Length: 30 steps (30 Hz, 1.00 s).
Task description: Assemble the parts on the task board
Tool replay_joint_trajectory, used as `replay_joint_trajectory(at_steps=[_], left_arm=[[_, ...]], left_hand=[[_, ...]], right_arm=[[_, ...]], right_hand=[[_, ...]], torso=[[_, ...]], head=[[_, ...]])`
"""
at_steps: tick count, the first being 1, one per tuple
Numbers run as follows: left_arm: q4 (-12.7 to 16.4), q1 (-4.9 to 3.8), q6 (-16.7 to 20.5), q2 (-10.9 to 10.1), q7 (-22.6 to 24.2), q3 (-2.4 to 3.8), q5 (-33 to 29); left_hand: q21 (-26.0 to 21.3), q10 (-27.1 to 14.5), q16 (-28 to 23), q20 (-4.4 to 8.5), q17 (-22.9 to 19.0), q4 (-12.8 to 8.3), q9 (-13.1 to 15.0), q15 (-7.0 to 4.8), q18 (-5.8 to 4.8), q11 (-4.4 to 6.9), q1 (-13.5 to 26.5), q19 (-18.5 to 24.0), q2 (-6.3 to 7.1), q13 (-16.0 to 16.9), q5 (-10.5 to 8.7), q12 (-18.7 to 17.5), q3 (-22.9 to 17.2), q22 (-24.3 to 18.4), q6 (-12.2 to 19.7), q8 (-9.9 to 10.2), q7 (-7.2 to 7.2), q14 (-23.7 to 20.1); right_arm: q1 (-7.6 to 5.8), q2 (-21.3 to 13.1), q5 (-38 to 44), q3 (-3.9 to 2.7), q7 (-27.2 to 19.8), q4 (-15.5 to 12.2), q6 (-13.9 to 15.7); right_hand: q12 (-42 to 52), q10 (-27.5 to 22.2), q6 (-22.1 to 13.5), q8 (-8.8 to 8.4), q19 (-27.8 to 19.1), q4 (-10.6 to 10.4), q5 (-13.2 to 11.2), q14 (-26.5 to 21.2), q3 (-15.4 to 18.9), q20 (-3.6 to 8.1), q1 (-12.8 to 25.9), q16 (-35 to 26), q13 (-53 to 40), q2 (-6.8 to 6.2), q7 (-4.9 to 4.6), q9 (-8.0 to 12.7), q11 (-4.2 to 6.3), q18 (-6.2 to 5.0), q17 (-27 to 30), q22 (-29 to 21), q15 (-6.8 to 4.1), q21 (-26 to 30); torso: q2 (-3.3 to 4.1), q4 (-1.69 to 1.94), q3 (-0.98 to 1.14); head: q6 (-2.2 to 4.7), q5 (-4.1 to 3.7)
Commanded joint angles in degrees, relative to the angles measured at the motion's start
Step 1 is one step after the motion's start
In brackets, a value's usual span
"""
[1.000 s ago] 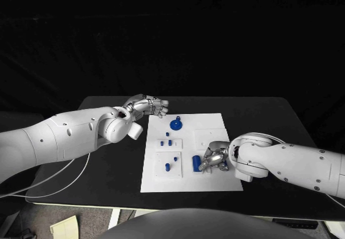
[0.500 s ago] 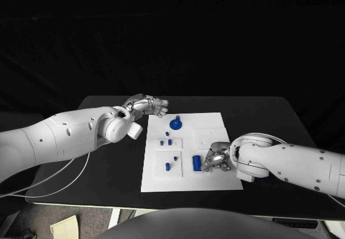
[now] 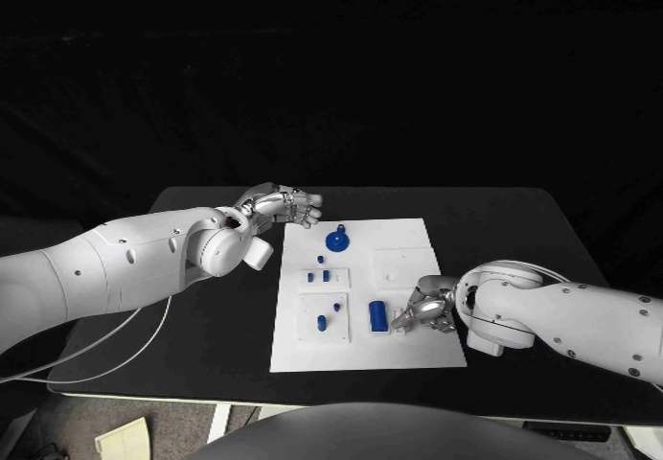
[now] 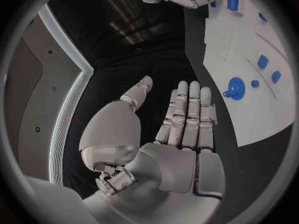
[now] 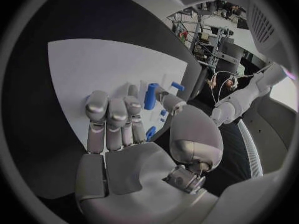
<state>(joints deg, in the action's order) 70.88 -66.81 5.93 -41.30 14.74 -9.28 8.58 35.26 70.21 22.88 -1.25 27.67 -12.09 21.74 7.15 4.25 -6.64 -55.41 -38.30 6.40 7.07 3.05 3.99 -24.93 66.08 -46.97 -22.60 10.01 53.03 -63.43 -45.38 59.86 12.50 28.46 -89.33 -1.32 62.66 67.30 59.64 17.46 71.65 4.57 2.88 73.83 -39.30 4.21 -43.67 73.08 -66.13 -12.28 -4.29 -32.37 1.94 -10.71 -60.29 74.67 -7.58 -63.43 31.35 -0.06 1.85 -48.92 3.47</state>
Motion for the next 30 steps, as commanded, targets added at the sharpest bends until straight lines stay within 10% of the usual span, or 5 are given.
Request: replay_joint_trajectory(at_steps=[1, 14, 30], left_arm=[[0.08, -0.05, -0.80, 0.09, 0.35, 0.05, -0.35], [0.05, -0.05, -0.78, 0.01, 0.40, 0.05, -0.35], [0.18, -0.05, -1.10, 0.13, 0.37, 0.05, -0.35]], left_hand=[[-0.38, -0.26, -0.38, -0.45, 0.09, -0.20, -0.07, 0.30, 0.60, 0.05, -0.06, -0.03, -0.62, -0.05, -0.06, 0.16, 0.13, 0.10, 0.32, -0.08, -0.10, 0.11], [-0.40, -0.24, -0.41, -0.45, 0.13, -0.21, -0.07, 0.30, 0.60, 0.05, -0.10, -0.05, -0.62, -0.06, -0.06, 0.17, 0.12, 0.12, 0.30, -0.09, -0.11, 0.14], [-0.43, -0.22, -0.44, -0.45, 0.18, -0.19, -0.07, 0.29, 0.59, 0.06, -0.09, -0.07, -0.63, -0.07, -0.06, 0.19, 0.13, 0.16, 0.26, -0.12, -0.12, 0.18]], right_arm=[[-0.66, -1.07, 0.53, -0.18, -2.10, -0.62, 2.24], [-2.92, -6.35, 6.60, -1.15, 0.16, -1.06, 1.50], [-2.00, -4.44, 12.27, -0.54, 3.52, 2.34, -2.69]], right_hand=[[-0.36, 0.41, 0.39, 0.15, 0.17, -0.24, 0.01, 0.25, -0.29, 0.33, -0.69, -0.31, -0.08, -0.37, -0.26, -0.05, -0.13, -4.29, -0.08, -0.13, -0.13, -0.02], [-0.20, 1.00, 0.59, 0.32, 0.41, 0.93, 0.02, 0.46, -1.14, 0.61, -3.51, -0.67, -0.27, -0.39, -0.18, -0.49, -0.05, -4.29, -0.11, -0.42, -0.18, 0.15], [-0.42, 1.12, 0.67, 0.32, 0.48, 0.02, -0.07, 0.54, -2.49, 0.44, -4.02, -0.90, -0.23, -0.90, -0.16, -0.65, -0.05, -4.29, -0.11, -0.57, -0.12, 0.23]], torso=[[-0.05, -0.07, -0.03], [0.01, -0.16, 0.04], [0.03, 0.01, 0.02]], head=[[0.17, -0.05], [0.92, -0.78], [0.59, -1.25]])
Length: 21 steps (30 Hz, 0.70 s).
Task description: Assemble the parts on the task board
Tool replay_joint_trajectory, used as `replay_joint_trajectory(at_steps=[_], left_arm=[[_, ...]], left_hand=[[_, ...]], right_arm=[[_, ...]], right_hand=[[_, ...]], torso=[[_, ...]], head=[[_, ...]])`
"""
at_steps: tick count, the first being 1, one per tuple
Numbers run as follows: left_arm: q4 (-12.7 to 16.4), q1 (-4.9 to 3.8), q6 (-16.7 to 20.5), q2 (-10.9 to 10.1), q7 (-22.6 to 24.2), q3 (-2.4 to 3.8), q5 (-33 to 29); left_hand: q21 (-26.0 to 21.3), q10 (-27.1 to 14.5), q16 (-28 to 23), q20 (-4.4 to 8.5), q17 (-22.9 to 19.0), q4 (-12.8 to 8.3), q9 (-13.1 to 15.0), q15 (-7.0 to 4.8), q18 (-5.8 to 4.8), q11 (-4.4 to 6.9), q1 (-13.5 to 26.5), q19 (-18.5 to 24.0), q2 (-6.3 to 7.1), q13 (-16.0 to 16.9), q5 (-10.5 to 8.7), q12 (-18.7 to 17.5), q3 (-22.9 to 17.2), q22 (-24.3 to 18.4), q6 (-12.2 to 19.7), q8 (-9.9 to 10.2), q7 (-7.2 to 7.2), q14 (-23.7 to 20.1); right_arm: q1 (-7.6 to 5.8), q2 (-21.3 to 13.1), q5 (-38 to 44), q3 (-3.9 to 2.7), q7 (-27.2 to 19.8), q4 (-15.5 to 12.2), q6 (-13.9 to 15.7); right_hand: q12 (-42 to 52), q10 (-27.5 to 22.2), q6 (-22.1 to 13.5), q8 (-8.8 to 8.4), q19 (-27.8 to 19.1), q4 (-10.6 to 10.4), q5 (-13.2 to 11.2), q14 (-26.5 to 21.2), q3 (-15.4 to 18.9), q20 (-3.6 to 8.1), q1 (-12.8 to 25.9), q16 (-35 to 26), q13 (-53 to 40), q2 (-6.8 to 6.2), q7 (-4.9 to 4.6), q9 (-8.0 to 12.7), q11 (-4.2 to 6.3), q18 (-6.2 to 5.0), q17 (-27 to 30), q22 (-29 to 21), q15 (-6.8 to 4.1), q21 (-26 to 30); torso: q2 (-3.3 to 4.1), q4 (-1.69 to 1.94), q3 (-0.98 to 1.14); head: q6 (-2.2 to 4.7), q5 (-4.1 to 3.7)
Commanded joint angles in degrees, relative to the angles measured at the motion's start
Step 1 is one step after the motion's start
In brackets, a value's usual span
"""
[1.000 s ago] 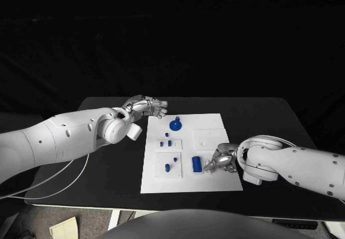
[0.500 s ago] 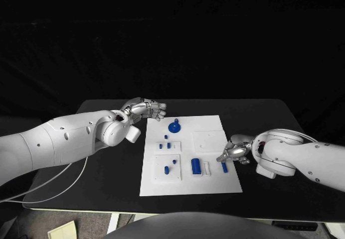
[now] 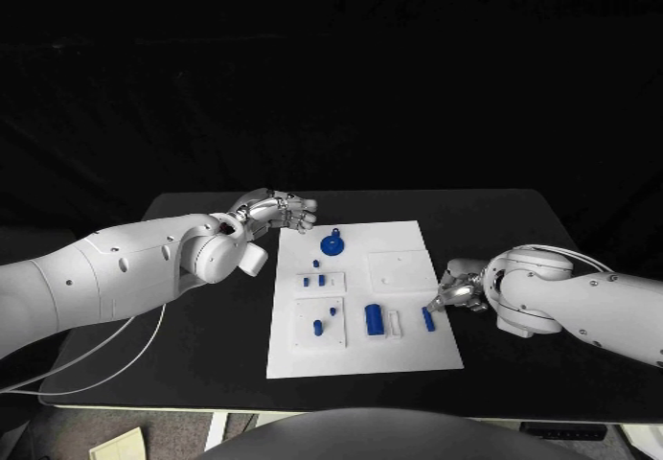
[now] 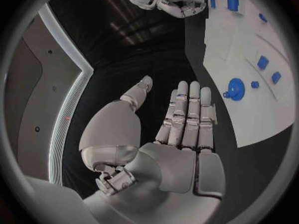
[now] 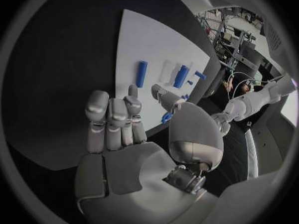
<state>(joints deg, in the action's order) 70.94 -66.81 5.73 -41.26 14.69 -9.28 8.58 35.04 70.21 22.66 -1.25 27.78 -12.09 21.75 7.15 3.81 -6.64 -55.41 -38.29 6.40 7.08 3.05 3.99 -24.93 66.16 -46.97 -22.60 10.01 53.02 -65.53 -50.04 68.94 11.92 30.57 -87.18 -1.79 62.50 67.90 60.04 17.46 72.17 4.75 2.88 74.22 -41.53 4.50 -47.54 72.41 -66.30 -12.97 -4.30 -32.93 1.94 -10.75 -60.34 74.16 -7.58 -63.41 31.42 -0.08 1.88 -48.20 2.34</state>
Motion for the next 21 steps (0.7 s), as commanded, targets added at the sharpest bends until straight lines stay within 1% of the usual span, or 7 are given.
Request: replay_joint_trajectory(at_steps=[1, 3, 8, 10, 13, 16, 21], left_arm=[[0.12, -0.05, -0.90, 0.08, 0.43, 0.05, -0.35], [0.10, -0.05, -0.91, 0.12, 0.43, 0.05, -0.35], [0.15, -0.05, -0.91, 0.12, 0.44, 0.05, -0.35], [0.20, -0.05, -0.88, 0.03, 0.44, 0.05, -0.35], [0.22, -0.05, -0.86, -0.14, 0.38, 0.05, -0.35], [0.25, -0.05, -0.84, -0.29, 0.38, 0.05, -0.35], [0.29, -0.05, -0.87, -0.34, 0.38, 0.05, -0.35]], left_hand=[[-0.21, -0.22, -0.23, -0.45, 0.08, -0.19, -0.08, 0.29, 1.03, 0.06, -0.08, -0.07, -0.63, -0.08, -0.06, 0.19, 0.14, 0.08, 0.26, -0.12, -0.12, 0.18], [-0.22, -0.21, -0.23, -0.45, 0.08, -0.19, -0.08, 0.29, 1.03, 0.06, -0.08, -0.08, -0.63, -0.08, -0.06, 0.19, 0.14, 0.08, 0.26, -0.12, -0.12, 0.18], [-0.22, -0.21, -0.25, -0.45, 0.10, -0.18, -0.09, 0.29, 1.03, 0.06, -0.08, -0.08, -0.63, -0.08, -0.06, 0.19, 0.14, 0.09, 0.26, -0.12, -0.12, 0.19], [-0.22, -0.21, -0.25, -0.45, 0.10, -0.18, -0.09, 0.29, 1.03, 0.06, -0.08, -0.08, -0.63, -0.08, -0.06, 0.19, 0.14, 0.09, 0.26, -0.12, -0.12, 0.19], [-0.23, -0.21, -0.25, -0.45, 0.10, -0.18, -0.09, 0.29, 1.03, 0.06, -0.08, -0.08, -0.63, -0.08, -0.06, 0.19, 0.15, 0.09, 0.26, -0.12, -0.12, 0.19], [-0.23, -0.21, -0.26, -0.45, 0.11, -0.18, -0.09, 0.29, 1.03, 0.06, -0.07, -0.08, -0.61, -0.09, -0.07, 0.19, 0.15, 0.10, 0.26, -0.12, -0.12, 0.19], [-0.24, -0.21, -0.27, -0.45, 0.12, -0.18, -0.09, 0.29, 1.02, 0.06, -0.06, -0.09, -0.60, -0.09, -0.07, 0.19, 0.16, 0.11, 0.26, -0.12, -0.12, 0.19]], right_arm=[[0.17, 0.36, 3.29, 0.08, 1.47, 0.28, -2.27], [0.46, 0.73, 3.58, 0.14, 1.47, 0.45, -2.17], [2.01, 1.90, 4.35, 0.28, 1.70, 1.17, -2.36], [2.40, 2.10, 4.90, 0.33, 1.74, 1.32, -2.55], [3.04, 2.56, 5.96, 0.36, 1.79, 1.66, -2.01], [3.42, 3.10, 7.90, 0.39, 1.74, 1.93, -1.47], [4.13, 4.15, 11.34, 0.41, 1.96, 2.24, -1.48]], right_hand=[[-0.27, 0.52, 0.27, 0.33, -0.04, -0.18, -0.08, 0.15, -0.26, 0.14, -0.13, -0.24, -0.06, -0.24, -0.15, -0.10, -0.05, -4.25, -0.07, -0.05, -0.12, 0.20], [-0.28, 0.52, 0.28, 0.33, -0.04, -0.23, -0.07, 0.16, -0.27, 0.12, -0.11, -0.24, -0.06, -0.27, -0.16, -0.10, -0.05, -4.25, -0.07, -0.05, -0.10, 0.19], [-0.29, 0.53, 0.29, 0.33, -0.04, -0.31, -0.07, 0.18, -0.27, 0.08, -0.05, -0.24, -0.06, -0.34, -0.16, -0.12, -0.06, -4.25, -0.08, -0.04, -0.08, 0.17], [-0.29, 0.53, 0.29, 0.33, -0.04, -0.31, -0.07, 0.18, -0.27, 0.08, -0.05, -0.24, -0.06, -0.34, -0.16, -0.12, -0.06, -4.25, -0.08, -0.04, -0.08, 0.17], [-0.30, 0.54, 0.30, 0.33, -0.04, -0.45, -0.08, 0.20, -0.23, 0.02, 0.08, -0.24, -0.07, -0.45, -0.17, -0.14, -0.07, -4.25, -0.08, -0.03, -0.06, 0.15], [-0.31, 0.55, 0.30, 0.33, -0.04, -0.53, -0.08, 0.21, -0.22, -0.01, 0.13, -0.24, -0.07, -0.53, -0.17, -0.15, -0.07, -4.24, -0.09, -0.02, -0.04, 0.13], [-0.33, 0.56, 0.31, 0.33, -0.04, -0.65, -0.08, 0.23, -0.21, -0.06, 0.20, -0.25, -0.08, -0.65, -0.17, -0.17, -0.08, -4.25, -0.10, -0.01, -0.03, 0.10]], torso=[[-0.02, 0.09, -0.03], [-0.03, 0.08, -0.04], [-0.01, 0.09, -0.03], [0.00, 0.11, -0.02], [0.02, 0.11, 0.00], [-0.01, 0.00, -0.02], [-0.01, 0.07, 0.01]], head=[[-0.13, -0.24], [-0.14, -0.27], [-0.21, -0.24], [-0.28, -0.20], [-0.30, -0.17], [-0.39, -0.08], [-0.52, -0.06]])
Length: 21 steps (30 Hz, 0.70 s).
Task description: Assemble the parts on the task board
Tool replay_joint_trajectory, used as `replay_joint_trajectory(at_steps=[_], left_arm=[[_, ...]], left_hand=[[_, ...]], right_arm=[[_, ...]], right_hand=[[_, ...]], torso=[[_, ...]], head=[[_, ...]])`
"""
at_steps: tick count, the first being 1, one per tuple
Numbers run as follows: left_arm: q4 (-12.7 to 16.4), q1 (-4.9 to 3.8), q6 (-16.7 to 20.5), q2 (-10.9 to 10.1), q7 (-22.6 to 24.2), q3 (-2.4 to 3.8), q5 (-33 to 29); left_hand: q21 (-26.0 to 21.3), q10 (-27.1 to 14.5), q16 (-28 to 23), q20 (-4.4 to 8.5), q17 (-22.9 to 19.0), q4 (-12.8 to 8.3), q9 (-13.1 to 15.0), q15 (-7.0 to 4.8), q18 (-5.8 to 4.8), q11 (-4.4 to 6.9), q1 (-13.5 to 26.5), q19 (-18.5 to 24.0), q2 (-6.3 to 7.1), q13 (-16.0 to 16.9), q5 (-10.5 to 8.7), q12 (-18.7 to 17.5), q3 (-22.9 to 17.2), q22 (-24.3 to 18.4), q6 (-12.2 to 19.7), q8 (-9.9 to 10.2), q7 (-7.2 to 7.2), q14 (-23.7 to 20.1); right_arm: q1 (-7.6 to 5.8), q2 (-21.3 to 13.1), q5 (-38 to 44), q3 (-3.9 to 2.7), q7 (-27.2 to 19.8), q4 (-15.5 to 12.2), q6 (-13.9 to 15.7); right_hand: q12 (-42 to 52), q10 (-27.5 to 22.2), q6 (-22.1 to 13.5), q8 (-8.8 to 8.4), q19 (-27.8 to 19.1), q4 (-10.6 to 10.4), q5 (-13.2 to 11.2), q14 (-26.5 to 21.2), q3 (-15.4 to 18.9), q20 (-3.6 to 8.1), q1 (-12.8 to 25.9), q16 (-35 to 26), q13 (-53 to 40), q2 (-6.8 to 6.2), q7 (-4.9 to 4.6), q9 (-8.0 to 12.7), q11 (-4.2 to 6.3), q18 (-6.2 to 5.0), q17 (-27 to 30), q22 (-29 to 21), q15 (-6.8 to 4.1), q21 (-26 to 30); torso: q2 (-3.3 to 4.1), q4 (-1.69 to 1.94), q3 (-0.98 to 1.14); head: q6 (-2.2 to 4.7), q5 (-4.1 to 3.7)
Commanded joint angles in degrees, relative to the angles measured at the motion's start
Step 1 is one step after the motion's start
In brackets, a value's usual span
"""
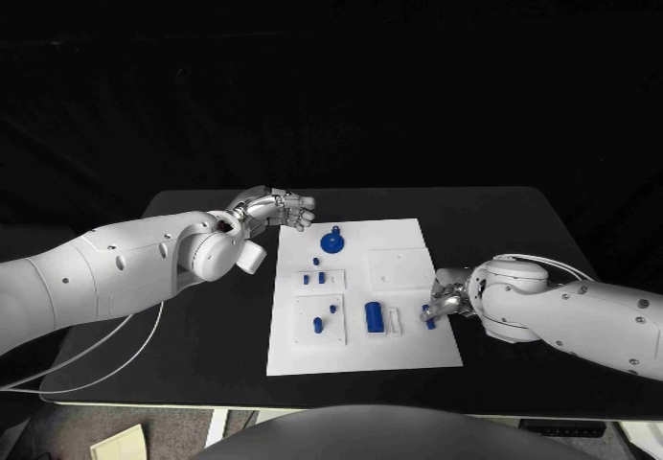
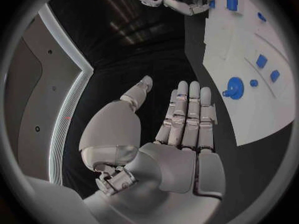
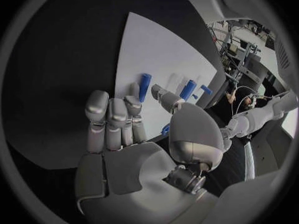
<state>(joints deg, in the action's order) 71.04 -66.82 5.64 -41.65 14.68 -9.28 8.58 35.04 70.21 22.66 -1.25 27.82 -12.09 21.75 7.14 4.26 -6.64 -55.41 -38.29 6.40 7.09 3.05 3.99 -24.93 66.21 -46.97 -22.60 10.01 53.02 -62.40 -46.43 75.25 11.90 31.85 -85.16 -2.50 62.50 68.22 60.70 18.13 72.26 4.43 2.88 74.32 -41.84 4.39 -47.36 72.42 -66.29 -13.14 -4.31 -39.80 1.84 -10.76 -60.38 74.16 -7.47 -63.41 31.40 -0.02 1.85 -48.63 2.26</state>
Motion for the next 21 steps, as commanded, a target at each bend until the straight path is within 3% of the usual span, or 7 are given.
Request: replay_joint_trajectory(at_steps=[1, 4, 9, 21], left_arm=[[0.19, -0.05, -0.77, 0.04, 0.39, 0.05, -0.35], [0.22, -0.05, -0.82, 0.07, 0.38, 0.05, -0.35], [0.33, -0.05, -0.81, -0.02, 0.36, 0.05, -0.35], [0.33, -0.06, -0.82, -0.07, 0.32, 0.05, -0.35]], left_hand=[[-0.25, -0.21, -0.27, -0.45, 0.07, -0.18, -0.09, 0.30, 0.58, 0.06, -0.06, -0.09, -0.59, -0.10, -0.07, 0.19, 0.17, 0.06, 0.26, -0.12, -0.12, 0.19], [-0.25, -0.21, -0.28, -0.45, 0.08, -0.18, -0.10, 0.30, 0.58, 0.06, -0.05, -0.09, -0.59, -0.10, -0.07, 0.19, 0.17, 0.07, 0.26, -0.12, -0.12, 0.20], [-0.26, -0.21, -0.29, -0.45, 0.09, -0.16, -0.10, 0.30, 0.58, 0.06, -0.04, -0.09, -0.60, -0.10, -0.07, 0.19, 0.17, 0.08, 0.26, -0.12, -0.12, 0.20], [-0.28, -0.21, -0.32, -0.45, 0.12, -0.17, -0.10, 0.29, 0.58, 0.06, -0.06, -0.10, -0.60, -0.11, -0.06, 0.19, 0.17, 0.10, 0.27, -0.12, -0.12, 0.21]], right_arm=[[1.31, 0.76, 6.11, 0.44, 0.77, 0.32, -0.63], [1.99, 1.42, 9.34, 0.45, 1.04, 0.62, 0.03], [2.85, 2.30, 14.13, 0.52, 1.61, 0.60, -1.26], [3.69, 2.91, 16.78, 0.73, 1.97, 0.22, -2.10]], right_hand=[[-0.33, 0.25, -0.35, -0.34, -0.13, -0.33, -0.07, 0.12, 0.09, 0.04, 0.03, -0.26, -0.09, -0.49, -0.16, 6.70, 0.02, -4.24, -0.06, -0.02, -0.14, 0.10], [-0.33, 0.26, -0.34, -0.33, -0.13, -0.34, -0.07, 0.13, 0.06, 0.03, -0.01, -0.25, -0.09, -0.48, -0.15, 6.69, 0.02, -4.24, -0.06, -0.01, -0.14, 0.09], [-0.36, 0.34, -0.28, -0.32, -0.10, -0.18, -0.07, 0.19, -0.43, -0.02, -0.69, -0.27, -0.11, -0.20, -0.11, 6.62, 0.07, -4.24, -0.10, 0.00, -0.17, 0.01], [-0.61, 0.31, -0.46, -0.49, -0.35, 1.45, -0.07, 0.17, -1.80, -0.23, -2.95, -0.41, -0.13, -0.03, -0.20, 6.53, -0.03, -4.24, -0.17, 0.09, -0.07, -0.10]], torso=[[0.00, 0.01, 0.04], [0.00, -0.01, 0.00], [0.02, 0.05, 0.00], [-0.05, 0.02, -0.02]], head=[[-0.09, 0.02], [-0.12, -0.06], [-0.21, 0.04], [-0.45, 0.01]])
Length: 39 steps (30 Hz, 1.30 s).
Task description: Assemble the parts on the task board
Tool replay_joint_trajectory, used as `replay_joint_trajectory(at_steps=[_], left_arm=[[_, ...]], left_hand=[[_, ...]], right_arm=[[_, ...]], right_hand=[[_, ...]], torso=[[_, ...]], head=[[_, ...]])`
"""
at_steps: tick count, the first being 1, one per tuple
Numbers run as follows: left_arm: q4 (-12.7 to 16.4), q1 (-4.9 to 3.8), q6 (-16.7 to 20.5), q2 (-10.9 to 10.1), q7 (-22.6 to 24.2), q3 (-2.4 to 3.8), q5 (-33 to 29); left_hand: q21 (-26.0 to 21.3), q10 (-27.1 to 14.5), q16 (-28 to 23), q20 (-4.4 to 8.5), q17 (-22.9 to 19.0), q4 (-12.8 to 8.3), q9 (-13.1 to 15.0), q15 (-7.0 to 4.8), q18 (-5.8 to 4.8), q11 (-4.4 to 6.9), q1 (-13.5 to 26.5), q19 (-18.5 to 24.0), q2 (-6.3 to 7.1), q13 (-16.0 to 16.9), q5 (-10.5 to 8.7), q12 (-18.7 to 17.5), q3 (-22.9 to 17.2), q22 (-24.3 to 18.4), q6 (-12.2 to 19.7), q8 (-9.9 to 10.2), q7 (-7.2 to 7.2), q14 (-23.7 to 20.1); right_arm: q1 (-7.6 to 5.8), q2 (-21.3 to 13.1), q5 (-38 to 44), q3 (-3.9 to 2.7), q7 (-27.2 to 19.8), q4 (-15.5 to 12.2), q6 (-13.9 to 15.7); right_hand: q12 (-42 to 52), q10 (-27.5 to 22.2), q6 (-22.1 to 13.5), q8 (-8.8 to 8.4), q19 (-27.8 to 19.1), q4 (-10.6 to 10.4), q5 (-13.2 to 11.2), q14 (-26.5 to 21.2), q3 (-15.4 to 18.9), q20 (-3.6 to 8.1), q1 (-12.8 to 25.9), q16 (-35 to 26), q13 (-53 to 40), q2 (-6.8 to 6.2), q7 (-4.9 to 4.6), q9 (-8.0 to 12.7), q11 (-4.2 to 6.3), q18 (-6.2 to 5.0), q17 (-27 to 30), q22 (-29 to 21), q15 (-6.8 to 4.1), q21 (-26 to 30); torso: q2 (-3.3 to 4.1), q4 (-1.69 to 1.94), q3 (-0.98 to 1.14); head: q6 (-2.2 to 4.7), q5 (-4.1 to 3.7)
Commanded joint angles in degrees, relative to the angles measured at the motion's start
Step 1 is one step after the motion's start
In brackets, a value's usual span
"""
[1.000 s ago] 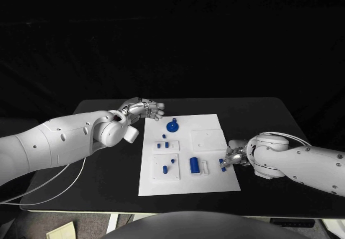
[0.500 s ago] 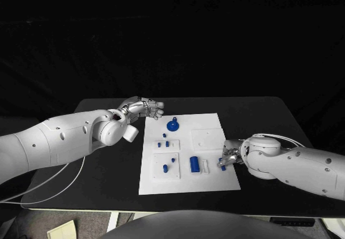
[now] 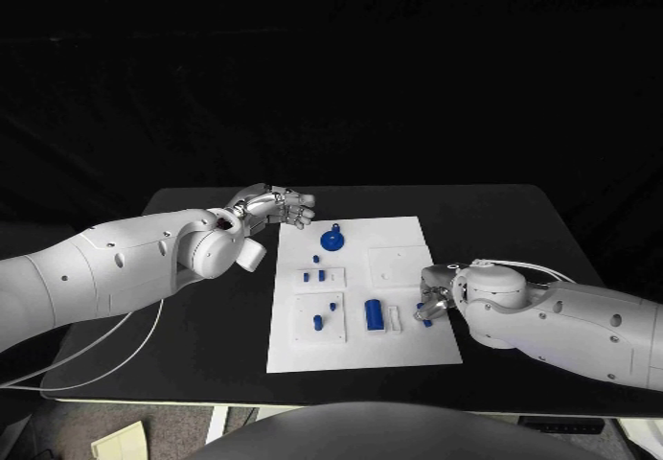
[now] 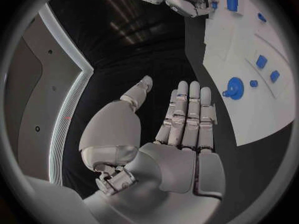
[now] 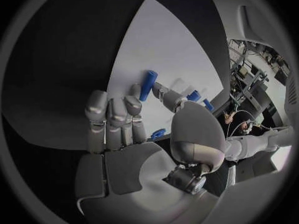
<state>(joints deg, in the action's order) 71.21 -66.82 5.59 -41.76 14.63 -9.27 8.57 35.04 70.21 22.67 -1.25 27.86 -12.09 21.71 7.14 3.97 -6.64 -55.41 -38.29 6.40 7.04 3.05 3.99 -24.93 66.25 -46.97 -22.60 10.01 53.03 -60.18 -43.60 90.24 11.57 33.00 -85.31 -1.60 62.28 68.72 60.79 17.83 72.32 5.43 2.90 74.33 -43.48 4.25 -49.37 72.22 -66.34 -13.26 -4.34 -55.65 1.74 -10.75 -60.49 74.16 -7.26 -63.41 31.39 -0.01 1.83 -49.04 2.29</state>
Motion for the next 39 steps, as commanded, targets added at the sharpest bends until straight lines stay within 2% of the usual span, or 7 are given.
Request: replay_joint_trajectory(at_steps=[1, 5, 11, 16, 24, 31, 39], left_arm=[[0.16, -0.05, -0.77, 0.02, 0.35, 0.05, -0.35], [0.13, -0.05, -0.71, -0.01, 0.33, 0.05, -0.35], [0.15, -0.05, -0.74, -0.01, 0.30, 0.05, -0.35], [0.16, -0.05, -0.79, -0.02, 0.27, 0.05, -0.35], [0.18, -0.05, -0.82, -0.03, 0.25, 0.05, -0.35], [0.20, -0.05, -0.88, -0.03, 0.27, 0.05, -0.35], [0.21, -0.05, -1.03, -0.12, 0.18, 0.05, -0.35]], left_hand=[[-0.28, -0.21, -0.32, -0.45, 0.08, -0.17, -0.06, 0.29, 0.87, 0.06, -0.06, -0.10, -0.60, -0.07, -0.07, 0.19, 0.17, 0.06, 0.27, -0.12, -0.12, 0.21], [-0.29, -0.21, -0.33, -0.45, 0.09, -0.16, -0.06, 0.29, 0.87, 0.06, -0.06, -0.11, -0.60, -0.07, -0.07, 0.19, 0.17, 0.07, 0.27, -0.12, -0.12, 0.21], [-0.30, -0.22, -0.34, -0.45, 0.11, -0.17, -0.06, 0.29, 0.87, 0.06, -0.07, -0.11, -0.60, -0.07, -0.06, 0.19, 0.17, 0.08, 0.28, -0.12, -0.12, 0.21], [-0.31, -0.22, -0.35, -0.44, 0.12, -0.17, -0.07, 0.29, 0.88, 0.06, -0.07, -0.11, -0.60, -0.08, -0.06, 0.19, 0.17, 0.09, 0.28, -0.11, -0.11, 0.22], [-0.32, -0.22, -0.37, -0.44, 0.14, -0.17, -0.07, 0.29, 0.88, 0.06, -0.08, -0.12, -0.60, -0.09, -0.06, 0.19, 0.17, 0.10, 0.29, -0.11, -0.11, 0.22], [-0.34, -0.22, -0.39, -0.44, 0.15, -0.18, -0.08, 0.29, 0.88, 0.06, -0.09, -0.12, -0.59, -0.09, -0.06, 0.19, 0.17, 0.11, 0.29, -0.11, -0.11, 0.23], [-0.35, -0.22, -0.41, -0.44, 0.17, -0.18, -0.08, 0.29, 0.88, 0.06, -0.10, -0.13, -0.59, -0.10, -0.06, 0.19, 0.18, 0.13, 0.30, -0.11, -0.11, 0.23]], right_arm=[[1.46, 0.04, 1.17, 1.06, 0.81, 0.29, -2.93], [1.46, -0.05, -3.35, 1.06, 0.68, 0.27, -2.67], [1.46, -0.69, -12.46, 1.04, 0.09, 0.35, -0.55], [1.37, -1.57, -17.14, 0.98, -0.53, -0.31, 2.33], [-0.08, -2.60, -19.74, 0.66, -1.36, -1.85, 5.10], [-0.56, -3.15, -22.09, 0.26, -2.51, -3.63, 7.54], [-0.56, -3.01, -26.79, 0.22, -4.67, -4.26, 13.39]], right_hand=[[-0.41, -0.19, -0.55, -0.21, -0.44, 0.74, -0.09, 0.16, -0.34, -0.11, -1.27, -0.23, -0.08, 0.19, -0.18, 22.36, 0.07, -4.25, -0.07, 0.09, -0.26, -0.11], [-0.56, -0.14, -0.51, -0.38, -0.66, 3.13, 0.65, 0.20, -1.68, -0.37, -3.15, -0.39, -0.09, 2.22, -0.30, 22.43, -0.03, -4.25, -0.09, 0.18, -0.11, -0.19], [-0.83, -0.03, -0.26, -0.83, -0.81, 7.49, 10.39, 0.37, -3.23, -1.20, -2.20, -0.68, -0.15, 5.79, -0.44, 22.70, -0.22, -4.25, -0.25, 0.23, 0.12, -0.35], [-0.92, 0.11, -0.09, -1.01, -0.57, 7.57, 19.76, 0.51, -5.15, -1.35, -0.87, -0.81, -0.20, 6.39, -0.49, 22.79, -0.25, -4.25, -0.37, 0.10, 0.16, -0.40], [-0.90, 0.32, 0.24, -0.98, -0.20, 7.06, 20.01, 0.67, -3.94, -1.28, 0.98, -0.87, -0.26, 5.55, -0.38, 22.76, -0.15, -4.25, -0.46, -0.03, 0.03, -0.48], [-1.02, 0.46, 0.41, -1.04, 0.18, 4.40, 15.61, 0.81, -0.12, -0.76, 2.69, -1.03, -0.31, 0.83, -0.17, 22.70, 0.04, -4.25, -0.59, -0.45, -0.24, -0.27], [-1.10, 0.55, 0.49, -1.11, 0.25, 2.36, 12.60, 0.85, 0.94, -0.45, 2.30, -1.11, -0.39, -0.84, -0.13, 22.65, 0.13, -4.25, -0.74, -0.60, -0.35, -0.20]], torso=[[-0.04, 0.02, 0.00], [-0.02, 0.01, 0.03], [-0.02, -0.02, 0.01], [-0.04, -0.04, 0.01], [-0.01, -0.02, 0.02], [-0.03, -0.05, 0.01], [0.00, 0.00, 0.01]], head=[[-0.04, -0.01], [-0.07, -0.03], [-0.11, 0.01], [-0.03, 0.05], [0.08, 0.02], [0.13, -0.01], [0.17, -0.07]])
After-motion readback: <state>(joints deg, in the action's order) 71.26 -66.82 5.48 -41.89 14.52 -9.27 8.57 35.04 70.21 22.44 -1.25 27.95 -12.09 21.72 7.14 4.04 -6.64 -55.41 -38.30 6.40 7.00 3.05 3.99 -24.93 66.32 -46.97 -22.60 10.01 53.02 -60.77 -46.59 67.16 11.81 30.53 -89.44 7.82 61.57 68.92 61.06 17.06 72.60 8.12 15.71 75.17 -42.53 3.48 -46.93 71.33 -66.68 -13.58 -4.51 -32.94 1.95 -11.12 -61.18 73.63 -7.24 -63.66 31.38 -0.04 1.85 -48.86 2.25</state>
